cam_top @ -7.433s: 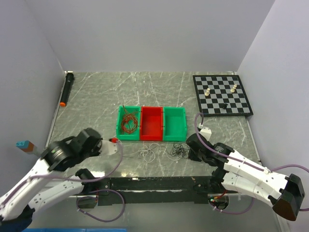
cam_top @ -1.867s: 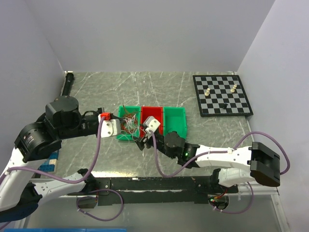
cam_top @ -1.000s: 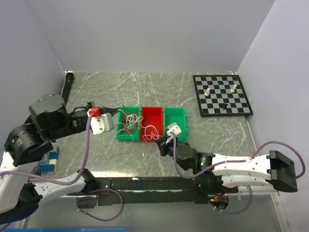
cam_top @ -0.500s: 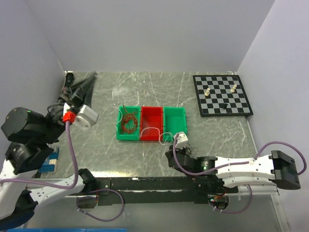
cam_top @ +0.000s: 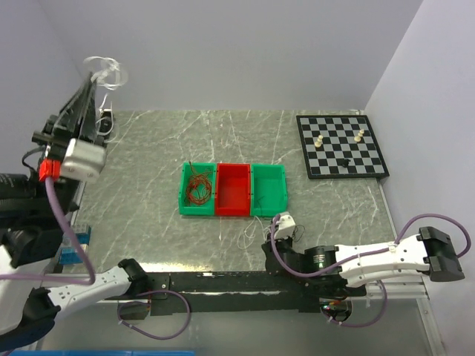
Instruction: Untangle the cables
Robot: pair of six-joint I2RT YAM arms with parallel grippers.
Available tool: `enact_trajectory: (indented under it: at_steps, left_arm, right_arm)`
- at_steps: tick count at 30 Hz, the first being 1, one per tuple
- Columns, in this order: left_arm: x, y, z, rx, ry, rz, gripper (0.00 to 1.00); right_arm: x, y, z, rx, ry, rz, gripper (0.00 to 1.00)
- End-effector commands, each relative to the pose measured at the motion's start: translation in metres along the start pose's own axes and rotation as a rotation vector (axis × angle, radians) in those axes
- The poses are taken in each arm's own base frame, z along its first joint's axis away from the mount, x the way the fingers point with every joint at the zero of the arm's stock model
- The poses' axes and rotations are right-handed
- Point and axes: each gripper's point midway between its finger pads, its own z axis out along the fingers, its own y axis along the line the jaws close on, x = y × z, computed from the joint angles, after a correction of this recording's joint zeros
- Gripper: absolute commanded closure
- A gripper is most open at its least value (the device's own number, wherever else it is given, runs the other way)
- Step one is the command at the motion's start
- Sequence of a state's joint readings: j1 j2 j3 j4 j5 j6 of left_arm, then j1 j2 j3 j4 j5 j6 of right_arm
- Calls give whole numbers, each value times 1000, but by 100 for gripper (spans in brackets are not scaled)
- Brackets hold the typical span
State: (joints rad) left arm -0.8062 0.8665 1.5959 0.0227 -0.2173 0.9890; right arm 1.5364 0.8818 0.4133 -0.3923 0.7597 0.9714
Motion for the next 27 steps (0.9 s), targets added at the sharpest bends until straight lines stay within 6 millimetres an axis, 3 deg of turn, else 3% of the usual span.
enact_trajectory:
  at_steps: [1, 4, 15, 23, 27]
  left_arm:
    - [4, -65, -23, 310, -2, -121, 99]
    - [3, -96, -33, 459, 3, -184, 99]
    - [1, -159, -57, 765, -27, -224, 99]
    - [-5, -201, -55, 875, -107, -301, 99]
    - [-2, -223, -43, 881, -141, -324, 99]
  right_arm:
    - [-42, 25, -12, -82, -116, -2, 100]
    - [-70, 39, -24, -148, -188, -17, 100]
    - [-161, 85, -78, -375, -401, 0, 100]
    - [-222, 89, -118, -407, -546, 7, 100]
    - [-243, 84, -135, -426, -615, 29, 100]
